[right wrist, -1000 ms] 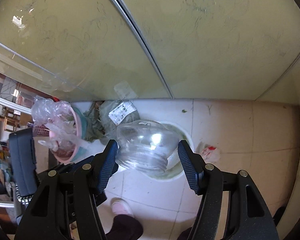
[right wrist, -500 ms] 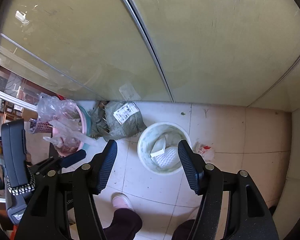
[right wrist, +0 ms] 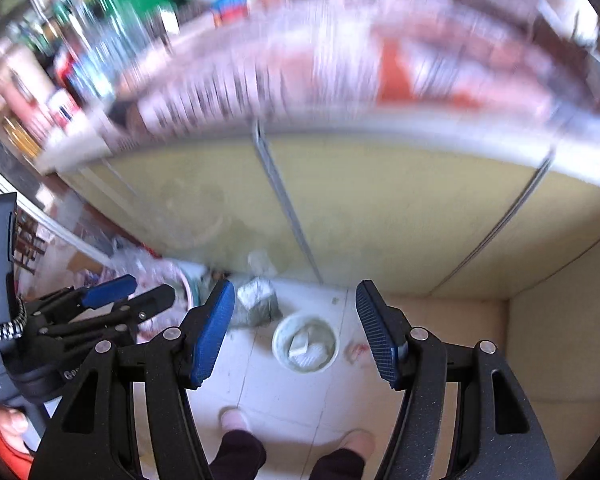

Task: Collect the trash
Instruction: 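Raise both open tools back toward the counter, then grasp the blue Lucky cup tub with the left tool while the right tool grasps the small dark bottle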

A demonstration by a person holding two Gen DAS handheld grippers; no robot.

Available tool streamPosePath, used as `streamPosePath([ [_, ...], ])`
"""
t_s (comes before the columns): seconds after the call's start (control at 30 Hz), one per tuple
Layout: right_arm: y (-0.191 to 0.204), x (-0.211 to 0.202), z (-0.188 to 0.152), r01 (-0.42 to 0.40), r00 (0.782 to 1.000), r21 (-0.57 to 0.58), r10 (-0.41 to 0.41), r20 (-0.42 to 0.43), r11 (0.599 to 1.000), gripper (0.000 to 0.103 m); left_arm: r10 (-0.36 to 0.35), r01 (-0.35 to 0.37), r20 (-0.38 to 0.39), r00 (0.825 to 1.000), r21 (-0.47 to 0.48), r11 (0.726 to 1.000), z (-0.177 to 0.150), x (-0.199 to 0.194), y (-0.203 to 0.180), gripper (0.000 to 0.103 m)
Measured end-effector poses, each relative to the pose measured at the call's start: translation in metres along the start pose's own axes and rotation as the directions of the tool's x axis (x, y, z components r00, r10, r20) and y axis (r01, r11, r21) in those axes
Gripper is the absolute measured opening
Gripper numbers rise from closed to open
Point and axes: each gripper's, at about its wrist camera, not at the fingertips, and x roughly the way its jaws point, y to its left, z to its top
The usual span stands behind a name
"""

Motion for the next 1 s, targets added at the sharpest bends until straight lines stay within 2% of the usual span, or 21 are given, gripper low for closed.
streamPosePath([
  [0.13,-0.016,-0.082,0.03,-0.004,0.99,-0.014,0.006,0.138,1.0,0.059,0.004,-0.005,0.134,0.991,0.003,1.0,0.024,-0.07,-0.033,0.065],
  [0.27,-0.025,-0.146,0.052,0.004,0.967,-0.036,0.005,0.255,0.999,0.06,-0.003,0.0,0.259,0.966,0.013,1.0,0.045,-0.136,-0.06,0.069],
  [0.33,-0.02,-0.167,0.062,0.028,0.953,-0.048,-0.012,0.304,0.998,0.06,-0.01,0.002,0.318,0.948,0.026,1.0,0.053,-0.164,-0.075,0.073],
  [0.43,-0.019,-0.192,0.073,0.059,0.927,-0.055,-0.034,0.374,0.997,0.066,-0.009,-0.008,0.376,0.926,0.045,0.999,0.065,-0.19,-0.089,0.081],
  [0.5,-0.02,-0.203,0.082,0.074,0.908,-0.045,-0.049,0.415,0.996,0.069,-0.017,-0.007,0.407,0.913,0.057,0.998,0.073,-0.202,-0.094,0.085],
  [0.63,-0.023,-0.206,0.099,0.107,0.887,-0.01,-0.091,0.452,0.994,0.077,-0.031,0.002,0.445,0.895,0.065,0.998,0.091,-0.209,-0.095,0.092],
  [0.77,-0.026,-0.203,0.112,0.14,0.883,0.018,-0.133,0.451,0.99,0.081,-0.042,0.016,0.436,0.899,0.064,0.998,0.111,-0.198,-0.085,0.094],
  [1.0,-0.03,-0.19,0.13,0.182,0.891,0.088,-0.202,0.406,0.979,0.081,-0.061,0.041,0.378,0.924,0.061,0.997,0.157,-0.173,-0.05,0.094],
])
